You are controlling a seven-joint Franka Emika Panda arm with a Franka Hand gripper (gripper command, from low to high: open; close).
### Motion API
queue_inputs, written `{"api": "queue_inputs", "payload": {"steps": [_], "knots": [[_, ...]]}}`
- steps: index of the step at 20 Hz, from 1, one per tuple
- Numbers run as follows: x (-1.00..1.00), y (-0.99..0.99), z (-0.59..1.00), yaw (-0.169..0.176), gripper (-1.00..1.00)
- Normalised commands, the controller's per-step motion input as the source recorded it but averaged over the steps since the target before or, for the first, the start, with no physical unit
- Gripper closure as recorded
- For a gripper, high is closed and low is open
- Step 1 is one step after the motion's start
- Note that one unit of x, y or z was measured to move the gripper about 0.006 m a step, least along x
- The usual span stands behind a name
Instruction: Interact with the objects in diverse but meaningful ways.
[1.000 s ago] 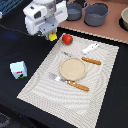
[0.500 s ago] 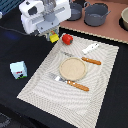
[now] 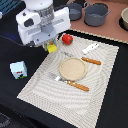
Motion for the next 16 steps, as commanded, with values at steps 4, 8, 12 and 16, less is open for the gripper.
{"api": "queue_inputs", "payload": {"steps": [4,8,12,16], "knots": [[0.54,-0.66,0.19,-0.004,1.00],[0.50,-0.72,0.15,0.000,1.00],[0.49,-0.67,0.22,0.000,1.00],[0.50,-0.65,0.21,0.000,1.00]]}}
